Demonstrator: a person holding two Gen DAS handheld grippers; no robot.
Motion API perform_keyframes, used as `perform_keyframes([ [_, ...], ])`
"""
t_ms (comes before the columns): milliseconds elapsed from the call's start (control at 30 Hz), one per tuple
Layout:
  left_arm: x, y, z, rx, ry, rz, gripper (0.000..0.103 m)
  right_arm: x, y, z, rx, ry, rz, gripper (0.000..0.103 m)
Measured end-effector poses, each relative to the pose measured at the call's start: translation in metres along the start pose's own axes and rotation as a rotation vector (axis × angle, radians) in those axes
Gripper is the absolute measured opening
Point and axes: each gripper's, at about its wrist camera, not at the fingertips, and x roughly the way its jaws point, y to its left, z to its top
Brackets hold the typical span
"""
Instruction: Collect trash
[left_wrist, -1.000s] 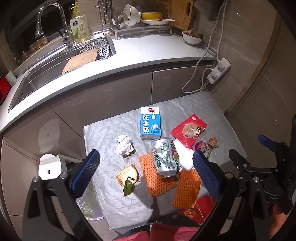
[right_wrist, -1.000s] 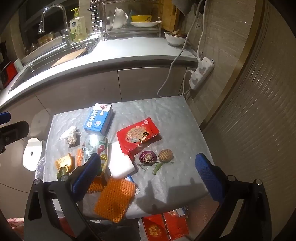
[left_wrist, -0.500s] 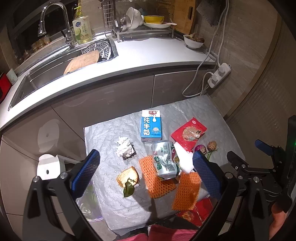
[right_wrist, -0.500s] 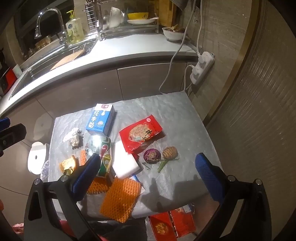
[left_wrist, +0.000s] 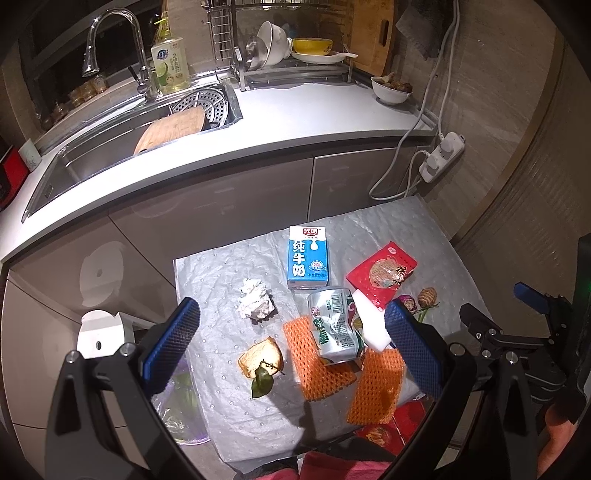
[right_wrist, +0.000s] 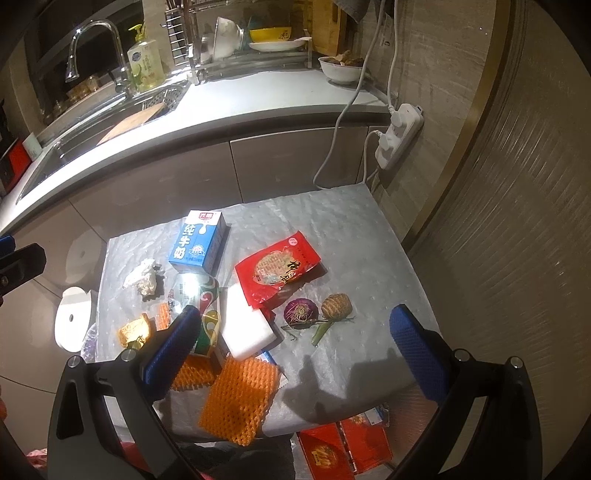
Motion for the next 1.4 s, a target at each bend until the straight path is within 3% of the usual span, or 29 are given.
perform_keyframes([
  [500, 0.003, 0.001, -0.002, 0.001, 0.005, 0.004, 0.096, 0.003, -0.001, -0.002, 0.017, 0.009, 0.001, 0.101],
  [767, 0.009, -0.006, -0.008, 0.046, -0.004, 0.046, 0.096, 0.01, -0.003, -0.006, 0.021, 0.024, 0.015, 0.101],
  [1000, 0.019, -0.003, -0.012, 0.015, 0.033, 0.022, 0.096, 0.016, -0.006, -0.007, 0.021, 0.025, 0.043, 0.101],
  [1400, 0.029, 0.0, -0.013, -0.051, 0.056, 0.05, 0.096, 0.031, -0.017, 0.003, 0.026, 0.041, 0.074, 0.101],
])
